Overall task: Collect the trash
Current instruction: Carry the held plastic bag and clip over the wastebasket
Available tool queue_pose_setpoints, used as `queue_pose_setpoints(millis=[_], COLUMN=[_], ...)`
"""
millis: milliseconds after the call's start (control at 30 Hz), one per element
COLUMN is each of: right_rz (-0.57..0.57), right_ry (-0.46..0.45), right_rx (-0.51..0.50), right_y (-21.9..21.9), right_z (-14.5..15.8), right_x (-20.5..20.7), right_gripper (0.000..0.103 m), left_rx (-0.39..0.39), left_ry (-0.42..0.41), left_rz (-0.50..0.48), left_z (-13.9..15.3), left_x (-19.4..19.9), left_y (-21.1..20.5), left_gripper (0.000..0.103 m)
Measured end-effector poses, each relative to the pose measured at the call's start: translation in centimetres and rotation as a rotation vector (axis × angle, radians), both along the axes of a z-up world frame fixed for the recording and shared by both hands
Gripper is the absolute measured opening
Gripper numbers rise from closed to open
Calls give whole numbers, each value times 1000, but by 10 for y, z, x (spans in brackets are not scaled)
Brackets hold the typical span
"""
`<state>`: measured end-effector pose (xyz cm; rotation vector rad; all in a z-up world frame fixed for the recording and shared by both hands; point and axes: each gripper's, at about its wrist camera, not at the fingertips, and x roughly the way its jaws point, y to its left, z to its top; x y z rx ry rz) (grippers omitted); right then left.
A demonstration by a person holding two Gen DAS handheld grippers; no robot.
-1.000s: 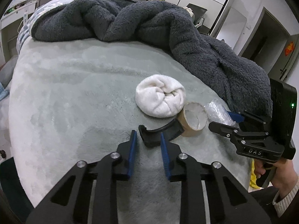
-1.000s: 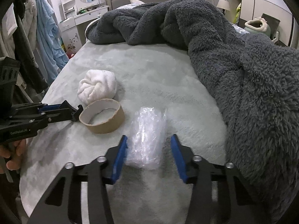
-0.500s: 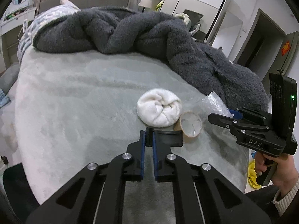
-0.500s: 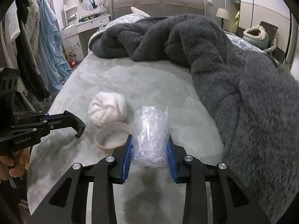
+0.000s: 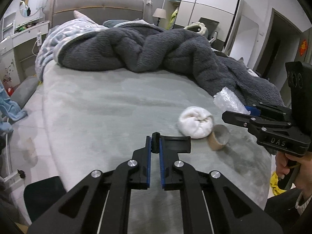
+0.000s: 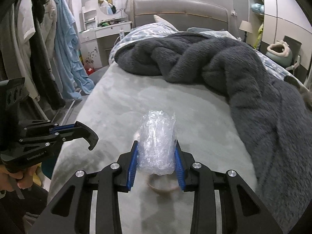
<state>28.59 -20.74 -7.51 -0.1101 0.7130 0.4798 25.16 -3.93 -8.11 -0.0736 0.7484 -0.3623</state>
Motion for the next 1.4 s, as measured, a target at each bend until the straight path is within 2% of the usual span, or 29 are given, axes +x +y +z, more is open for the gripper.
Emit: queue_pose_setpoints(millis=[167,467,733,967,1400], right_rz=[38,116,199,288,417], right_ry=[-13,-26,-12,15,91], right_rx=[-1,2,24,18,2], right_y=[30,87,138,189,260], right_z=[7,16,18,8,-20], right_x=[2,4,0,-10,-22], right_gripper=[34,35,35,35,35], left_rx=[23,68,100,88,89], left_ry=[-4,50,145,228,447], left_rz=[34,107,179,228,291], left_z=[2,-6,-26,-46,-103], left_x=[-4,-11,-14,-19,-35], left_y=[26,74,120,160,219], left_gripper=[9,9,9,9,9])
